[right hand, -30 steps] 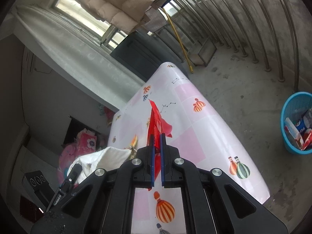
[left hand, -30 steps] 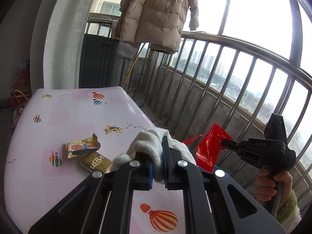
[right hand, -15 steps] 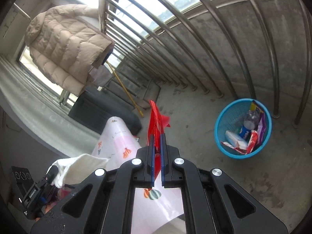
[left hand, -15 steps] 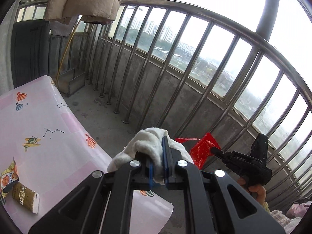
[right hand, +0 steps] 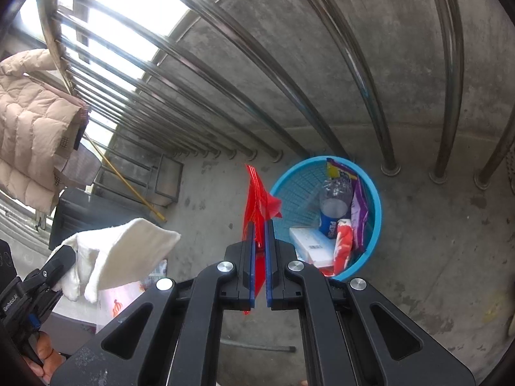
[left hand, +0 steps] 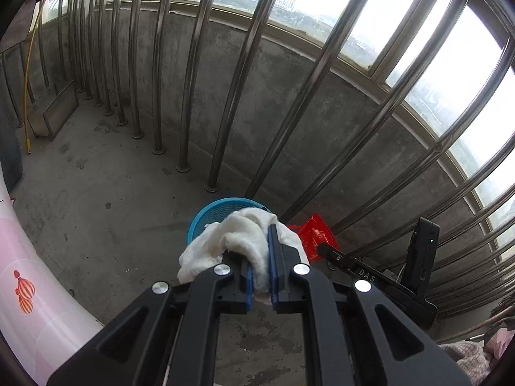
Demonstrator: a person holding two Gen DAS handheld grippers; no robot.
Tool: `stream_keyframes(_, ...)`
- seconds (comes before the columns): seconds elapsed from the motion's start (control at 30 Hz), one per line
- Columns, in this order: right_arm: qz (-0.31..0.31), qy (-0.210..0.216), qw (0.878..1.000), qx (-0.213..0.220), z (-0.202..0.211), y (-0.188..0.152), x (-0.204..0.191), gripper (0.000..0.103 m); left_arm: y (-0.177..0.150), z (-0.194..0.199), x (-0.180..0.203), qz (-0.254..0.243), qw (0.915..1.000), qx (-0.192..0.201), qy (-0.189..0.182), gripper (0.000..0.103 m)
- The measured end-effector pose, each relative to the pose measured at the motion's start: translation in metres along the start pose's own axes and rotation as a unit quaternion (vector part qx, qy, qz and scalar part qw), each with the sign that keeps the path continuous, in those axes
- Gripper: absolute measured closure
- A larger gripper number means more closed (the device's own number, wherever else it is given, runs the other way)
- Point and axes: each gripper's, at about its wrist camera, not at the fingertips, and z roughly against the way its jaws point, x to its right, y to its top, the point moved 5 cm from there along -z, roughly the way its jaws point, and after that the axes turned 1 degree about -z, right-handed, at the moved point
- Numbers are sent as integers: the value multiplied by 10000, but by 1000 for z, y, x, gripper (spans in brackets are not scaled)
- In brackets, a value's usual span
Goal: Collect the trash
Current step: 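Open both tools over the wastebasket to drop tissue and wrapper, then move both tools back over the table toward the snack packet and tissue pack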
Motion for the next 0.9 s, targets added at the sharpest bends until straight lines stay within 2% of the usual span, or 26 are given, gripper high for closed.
stream_keyframes(0.1, -151, -177, 9997, -31, -26, 14, 12, 96, 13, -45, 2, -104, 9997, -187, 73, 94)
stream_keyframes(0.17, -170, -337, 9992, -141, -50, 19, 22, 93, 17, -78, -1, -137, 9989, -433, 100, 78)
stream_keyframes(0.2, -224, -416, 9987, -212, -63, 21, 31, 90, 16, -93, -4, -106, 9984, -527, 148, 57)
stream_keyframes(0.23, -270, -496, 9978, -337, -76, 20, 40, 74, 14, -105, -7, -67, 9981, -575, 228, 48)
stream_keyframes(0.27, -355, -643, 9961, -490, -87, 17, 50, 59, 12, -115, -11, -38, 9976, -610, 326, 48)
stream_keyframes(0.33, -635, -770, 9927, -677, -95, 12, 68, 58, 7, -121, -20, 106, 9970, -666, 391, 48)
stream_keyframes(0.43, -823, -627, 9928, -611, -83, 7, 77, 58, 5, -106, -27, 360, 9977, -548, 145, 46)
stream_keyframes(0.6, -882, -504, 9941, -392, -55, 6, 73, 57, 10, -58, -26, 269, 9995, -53, 181, 43)
stream_keyframes(0.77, -606, -211, 9979, -21, -13, 15, 37, 56, 6, 18, -26, 333, 9982, 470, 173, 37)
stream_keyframes(0.9, -33, 89, 9999, 79, 13, 13, -10, 52, -21, 97, -39, 428, 9941, 918, 391, 31)
